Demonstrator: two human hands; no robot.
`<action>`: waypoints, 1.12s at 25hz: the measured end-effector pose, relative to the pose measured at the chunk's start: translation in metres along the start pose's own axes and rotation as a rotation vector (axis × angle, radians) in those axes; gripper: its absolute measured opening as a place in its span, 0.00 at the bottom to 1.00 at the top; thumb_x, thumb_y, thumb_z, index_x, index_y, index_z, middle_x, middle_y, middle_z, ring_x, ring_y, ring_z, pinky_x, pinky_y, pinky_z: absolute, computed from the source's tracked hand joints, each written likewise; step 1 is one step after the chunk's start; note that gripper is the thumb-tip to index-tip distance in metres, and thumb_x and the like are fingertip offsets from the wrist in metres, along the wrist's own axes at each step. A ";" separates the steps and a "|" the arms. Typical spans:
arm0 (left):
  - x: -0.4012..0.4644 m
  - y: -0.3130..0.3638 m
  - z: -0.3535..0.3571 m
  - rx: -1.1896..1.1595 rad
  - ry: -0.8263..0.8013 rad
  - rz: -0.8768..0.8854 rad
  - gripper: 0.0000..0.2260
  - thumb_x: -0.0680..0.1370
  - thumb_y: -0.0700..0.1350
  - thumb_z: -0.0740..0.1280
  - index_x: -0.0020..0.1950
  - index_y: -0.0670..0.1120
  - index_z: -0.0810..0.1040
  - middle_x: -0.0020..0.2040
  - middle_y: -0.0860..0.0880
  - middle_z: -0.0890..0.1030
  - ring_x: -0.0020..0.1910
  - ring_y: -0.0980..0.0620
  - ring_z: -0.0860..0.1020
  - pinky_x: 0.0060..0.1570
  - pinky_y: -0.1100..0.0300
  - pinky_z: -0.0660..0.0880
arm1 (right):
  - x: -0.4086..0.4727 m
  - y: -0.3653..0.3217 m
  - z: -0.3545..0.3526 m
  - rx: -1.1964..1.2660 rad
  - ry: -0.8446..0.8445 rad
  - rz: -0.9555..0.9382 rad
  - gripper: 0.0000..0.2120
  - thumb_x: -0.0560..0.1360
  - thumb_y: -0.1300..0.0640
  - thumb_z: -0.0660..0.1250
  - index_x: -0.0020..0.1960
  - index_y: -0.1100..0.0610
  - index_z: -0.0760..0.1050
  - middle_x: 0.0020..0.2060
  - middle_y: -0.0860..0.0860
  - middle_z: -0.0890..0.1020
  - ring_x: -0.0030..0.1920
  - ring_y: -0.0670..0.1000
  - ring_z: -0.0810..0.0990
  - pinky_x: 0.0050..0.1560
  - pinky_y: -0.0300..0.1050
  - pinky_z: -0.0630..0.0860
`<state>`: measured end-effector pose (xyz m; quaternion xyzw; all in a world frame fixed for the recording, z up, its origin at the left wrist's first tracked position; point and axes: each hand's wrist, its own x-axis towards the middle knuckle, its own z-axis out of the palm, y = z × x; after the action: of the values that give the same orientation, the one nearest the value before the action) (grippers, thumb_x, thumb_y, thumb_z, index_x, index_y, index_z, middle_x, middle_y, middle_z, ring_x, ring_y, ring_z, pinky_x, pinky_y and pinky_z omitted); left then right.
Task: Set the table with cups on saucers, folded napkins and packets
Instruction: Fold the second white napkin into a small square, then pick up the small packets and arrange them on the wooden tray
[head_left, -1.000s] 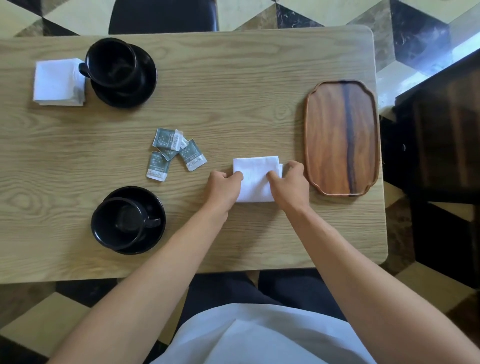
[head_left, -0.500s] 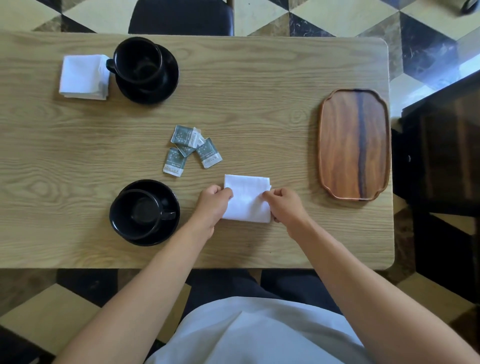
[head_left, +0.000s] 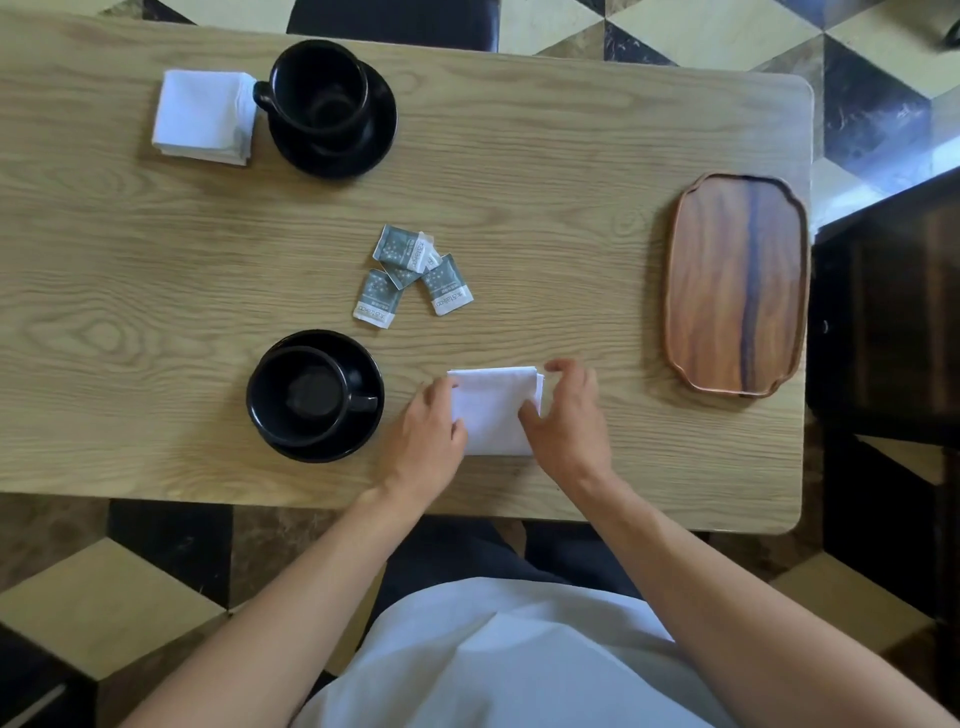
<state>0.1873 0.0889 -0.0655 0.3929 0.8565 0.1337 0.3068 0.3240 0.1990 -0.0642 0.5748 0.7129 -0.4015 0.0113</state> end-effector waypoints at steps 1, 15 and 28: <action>-0.001 0.000 0.003 0.022 -0.017 0.106 0.24 0.77 0.38 0.68 0.73 0.44 0.69 0.63 0.43 0.76 0.57 0.41 0.77 0.50 0.50 0.76 | -0.001 -0.001 0.000 -0.049 0.001 -0.103 0.18 0.77 0.59 0.66 0.65 0.52 0.69 0.58 0.47 0.72 0.45 0.50 0.76 0.41 0.45 0.72; 0.043 0.028 -0.034 -0.088 -0.034 0.135 0.15 0.79 0.45 0.64 0.65 0.46 0.78 0.53 0.46 0.84 0.51 0.44 0.81 0.45 0.56 0.72 | 0.040 -0.039 -0.004 -0.198 -0.036 -0.214 0.12 0.80 0.60 0.62 0.61 0.58 0.79 0.55 0.55 0.78 0.57 0.56 0.76 0.59 0.49 0.73; 0.191 -0.041 -0.095 0.336 0.044 0.318 0.18 0.80 0.44 0.67 0.71 0.47 0.75 0.67 0.46 0.73 0.66 0.42 0.69 0.65 0.45 0.69 | 0.111 -0.139 0.057 -0.095 -0.007 -0.163 0.23 0.77 0.53 0.69 0.70 0.58 0.68 0.64 0.55 0.72 0.60 0.56 0.77 0.53 0.48 0.73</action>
<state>0.0071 0.2072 -0.0919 0.5655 0.8006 0.0446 0.1932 0.1455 0.2531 -0.0781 0.5123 0.7756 -0.3686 0.0082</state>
